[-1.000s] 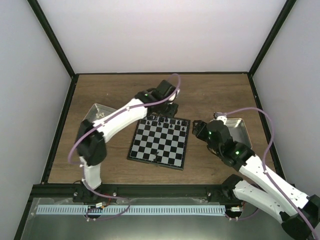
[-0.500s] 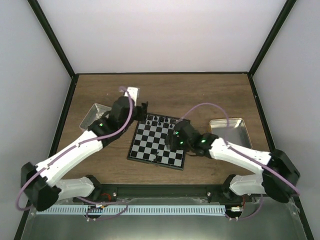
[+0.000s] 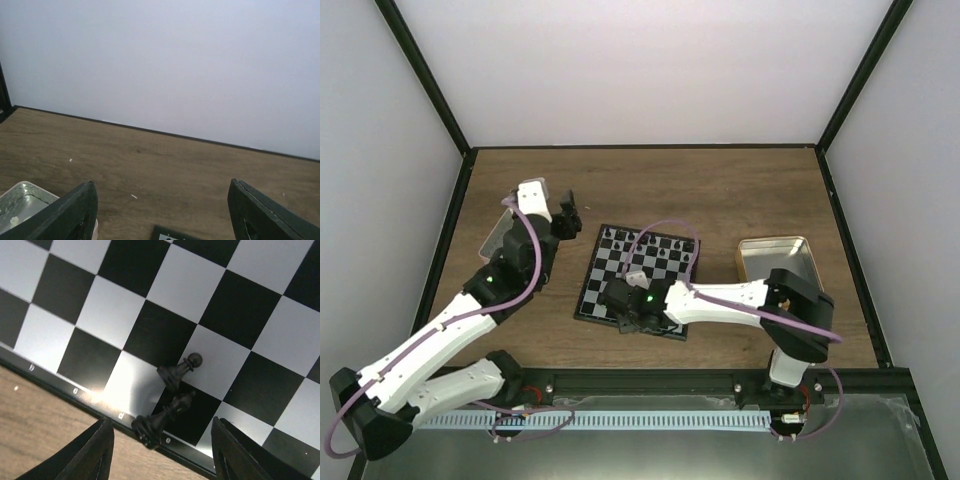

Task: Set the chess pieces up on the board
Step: Pick up the chess piece from the chessboard.

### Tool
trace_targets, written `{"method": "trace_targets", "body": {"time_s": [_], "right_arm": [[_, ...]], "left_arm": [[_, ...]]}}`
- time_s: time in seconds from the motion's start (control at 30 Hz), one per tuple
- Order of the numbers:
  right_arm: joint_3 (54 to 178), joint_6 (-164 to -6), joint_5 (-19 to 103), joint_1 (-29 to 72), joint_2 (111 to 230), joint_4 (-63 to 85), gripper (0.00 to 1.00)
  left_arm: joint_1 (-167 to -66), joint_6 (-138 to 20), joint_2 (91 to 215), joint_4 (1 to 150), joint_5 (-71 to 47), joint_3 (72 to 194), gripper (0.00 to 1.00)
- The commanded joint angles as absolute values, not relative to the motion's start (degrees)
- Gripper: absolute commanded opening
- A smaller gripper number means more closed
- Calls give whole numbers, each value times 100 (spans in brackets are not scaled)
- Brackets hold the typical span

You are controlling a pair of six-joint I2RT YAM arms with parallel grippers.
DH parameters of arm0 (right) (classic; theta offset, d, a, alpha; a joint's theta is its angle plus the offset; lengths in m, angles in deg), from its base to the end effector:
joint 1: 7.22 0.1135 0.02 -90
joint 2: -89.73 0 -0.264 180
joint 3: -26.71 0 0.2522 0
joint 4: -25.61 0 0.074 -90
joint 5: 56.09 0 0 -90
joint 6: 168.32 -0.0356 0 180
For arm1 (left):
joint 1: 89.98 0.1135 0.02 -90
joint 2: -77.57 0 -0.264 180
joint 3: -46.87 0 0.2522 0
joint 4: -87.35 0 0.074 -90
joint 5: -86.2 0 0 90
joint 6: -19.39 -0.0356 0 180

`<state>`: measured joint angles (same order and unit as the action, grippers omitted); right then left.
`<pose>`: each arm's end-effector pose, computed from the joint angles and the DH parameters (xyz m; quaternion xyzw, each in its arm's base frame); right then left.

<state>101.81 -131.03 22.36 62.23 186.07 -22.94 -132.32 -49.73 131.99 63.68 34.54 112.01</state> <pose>0.1196 0.2989 0.1823 -0.1251 0.9716 0.1049 0.1711 0.1727 -0.1275 0.3523 -0.0634 0.7641 -0.0896 0.6357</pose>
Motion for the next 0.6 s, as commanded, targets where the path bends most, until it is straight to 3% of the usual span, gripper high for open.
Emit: {"method": "trace_targets", "body": {"time_s": [0.0, 0.37, 0.57], "right_arm": [[10655, -13464, 1612, 6338, 18933, -2960, 53], [10892, -13463, 1589, 6421, 19260, -3148, 52], [10760, -13606, 1600, 6430, 19170, -3277, 43]], "left_arm": [[-13210, -4951, 12984, 6559, 3892, 11074, 73], [-13203, -4886, 12905, 6495, 3936, 10953, 74], [-13204, -4900, 12954, 6498, 3901, 10962, 74]]}}
